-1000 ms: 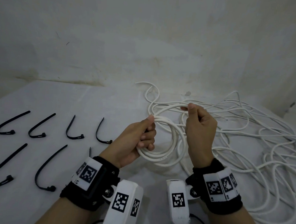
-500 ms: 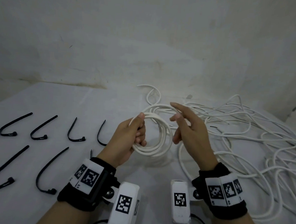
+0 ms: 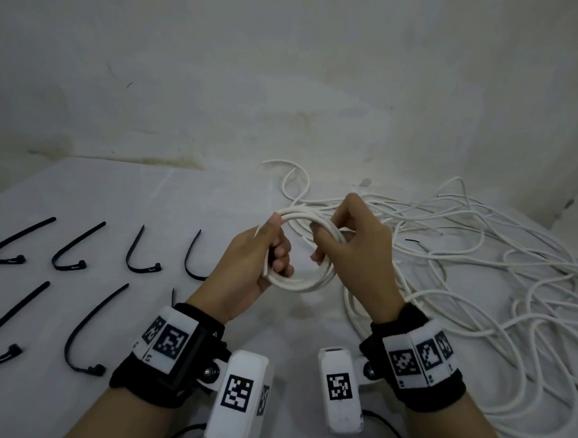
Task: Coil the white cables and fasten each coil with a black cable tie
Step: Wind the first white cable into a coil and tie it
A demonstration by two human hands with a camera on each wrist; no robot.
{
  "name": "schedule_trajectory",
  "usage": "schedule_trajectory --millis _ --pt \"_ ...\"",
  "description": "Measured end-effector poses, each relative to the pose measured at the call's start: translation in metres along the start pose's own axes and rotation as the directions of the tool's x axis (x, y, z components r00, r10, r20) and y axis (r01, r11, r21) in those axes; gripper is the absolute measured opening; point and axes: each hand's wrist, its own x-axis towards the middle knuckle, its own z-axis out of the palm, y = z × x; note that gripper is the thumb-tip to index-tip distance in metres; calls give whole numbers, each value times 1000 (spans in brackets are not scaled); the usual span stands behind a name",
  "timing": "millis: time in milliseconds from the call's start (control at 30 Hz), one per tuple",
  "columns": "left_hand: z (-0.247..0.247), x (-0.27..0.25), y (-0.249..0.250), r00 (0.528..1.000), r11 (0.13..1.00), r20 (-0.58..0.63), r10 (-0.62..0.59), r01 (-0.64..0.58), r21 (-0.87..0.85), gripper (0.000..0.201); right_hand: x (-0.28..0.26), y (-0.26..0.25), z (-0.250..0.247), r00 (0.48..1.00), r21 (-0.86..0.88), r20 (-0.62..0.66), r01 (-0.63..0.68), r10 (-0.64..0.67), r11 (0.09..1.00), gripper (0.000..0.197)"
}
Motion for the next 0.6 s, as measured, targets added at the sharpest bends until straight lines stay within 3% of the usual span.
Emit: schedule_trajectory --millis 100,200,400,500,600 --pt "-5 1 0 992 986 -86 98 -85 144 21 12 -11 0 996 -30 83 25 -22 999 26" --pt "-10 2 3 979 977 -126 160 -138 163 14 23 -16 3 986 -66 165 23 -11 998 22" --pt "-15 4 4 963 969 -178 202 -169 181 18 18 -9 15 990 -11 139 10 -8 1000 7" --pt "-18 5 4 968 948 -132 211 -170 268 19 15 -1 13 991 -13 131 12 -10 1000 6" --pt "-20 6 3 988 903 1 154 -141 406 24 15 4 6 988 -60 155 37 -27 997 10"
